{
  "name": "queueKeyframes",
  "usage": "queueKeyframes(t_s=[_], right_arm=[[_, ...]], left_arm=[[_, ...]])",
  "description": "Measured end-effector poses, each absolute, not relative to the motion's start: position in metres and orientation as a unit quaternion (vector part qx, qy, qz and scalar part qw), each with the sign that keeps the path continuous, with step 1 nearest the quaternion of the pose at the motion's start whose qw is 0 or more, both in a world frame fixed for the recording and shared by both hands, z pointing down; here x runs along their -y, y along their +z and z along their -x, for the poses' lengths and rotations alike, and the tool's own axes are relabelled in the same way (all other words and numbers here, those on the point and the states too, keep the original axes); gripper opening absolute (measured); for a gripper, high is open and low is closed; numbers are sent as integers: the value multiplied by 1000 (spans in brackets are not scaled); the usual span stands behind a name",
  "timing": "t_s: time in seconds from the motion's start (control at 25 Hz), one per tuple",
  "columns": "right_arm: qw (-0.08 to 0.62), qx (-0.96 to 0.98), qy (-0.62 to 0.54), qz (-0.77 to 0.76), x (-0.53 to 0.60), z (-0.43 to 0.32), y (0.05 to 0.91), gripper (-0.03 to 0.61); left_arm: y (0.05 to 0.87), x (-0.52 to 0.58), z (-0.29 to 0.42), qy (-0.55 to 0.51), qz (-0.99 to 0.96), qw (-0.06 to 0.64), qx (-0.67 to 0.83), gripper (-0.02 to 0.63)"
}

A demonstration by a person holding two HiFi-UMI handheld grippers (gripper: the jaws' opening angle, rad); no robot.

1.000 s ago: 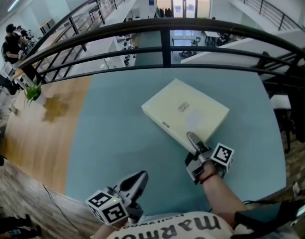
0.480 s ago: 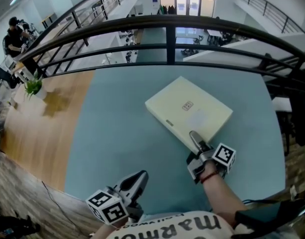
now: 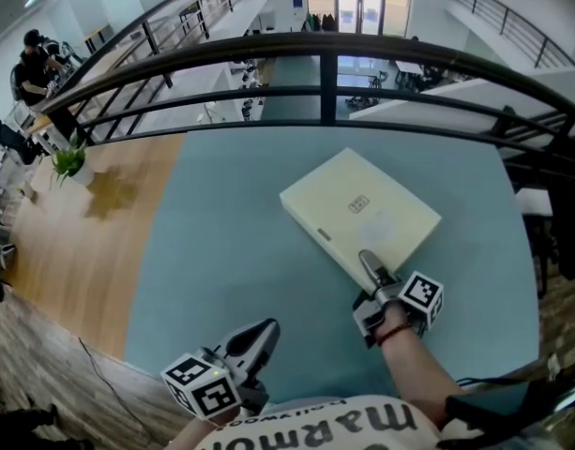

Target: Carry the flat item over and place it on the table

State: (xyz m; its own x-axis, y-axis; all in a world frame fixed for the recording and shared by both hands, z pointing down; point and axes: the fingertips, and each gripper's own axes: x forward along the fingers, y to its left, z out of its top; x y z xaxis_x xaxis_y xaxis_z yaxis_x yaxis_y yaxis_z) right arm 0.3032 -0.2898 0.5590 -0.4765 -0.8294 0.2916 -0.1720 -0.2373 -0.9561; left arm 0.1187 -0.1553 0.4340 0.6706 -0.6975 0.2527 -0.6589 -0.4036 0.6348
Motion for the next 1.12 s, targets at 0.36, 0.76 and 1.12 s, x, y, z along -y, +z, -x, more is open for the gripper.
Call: queueKeyframes(t_s=[0.36, 0.76, 1.12], right_arm=[[240, -555, -647, 465, 289, -306, 565, 336], [231, -549, -634, 493, 291, -309, 568, 353], [211, -527, -623, 538, 286, -314, 568, 370]], left_arm=[[436, 158, -115, -22, -837, 370, 403, 2], [445, 165, -95, -34, -825, 389, 409, 2], [460, 201, -64, -33, -840, 387, 378, 2]])
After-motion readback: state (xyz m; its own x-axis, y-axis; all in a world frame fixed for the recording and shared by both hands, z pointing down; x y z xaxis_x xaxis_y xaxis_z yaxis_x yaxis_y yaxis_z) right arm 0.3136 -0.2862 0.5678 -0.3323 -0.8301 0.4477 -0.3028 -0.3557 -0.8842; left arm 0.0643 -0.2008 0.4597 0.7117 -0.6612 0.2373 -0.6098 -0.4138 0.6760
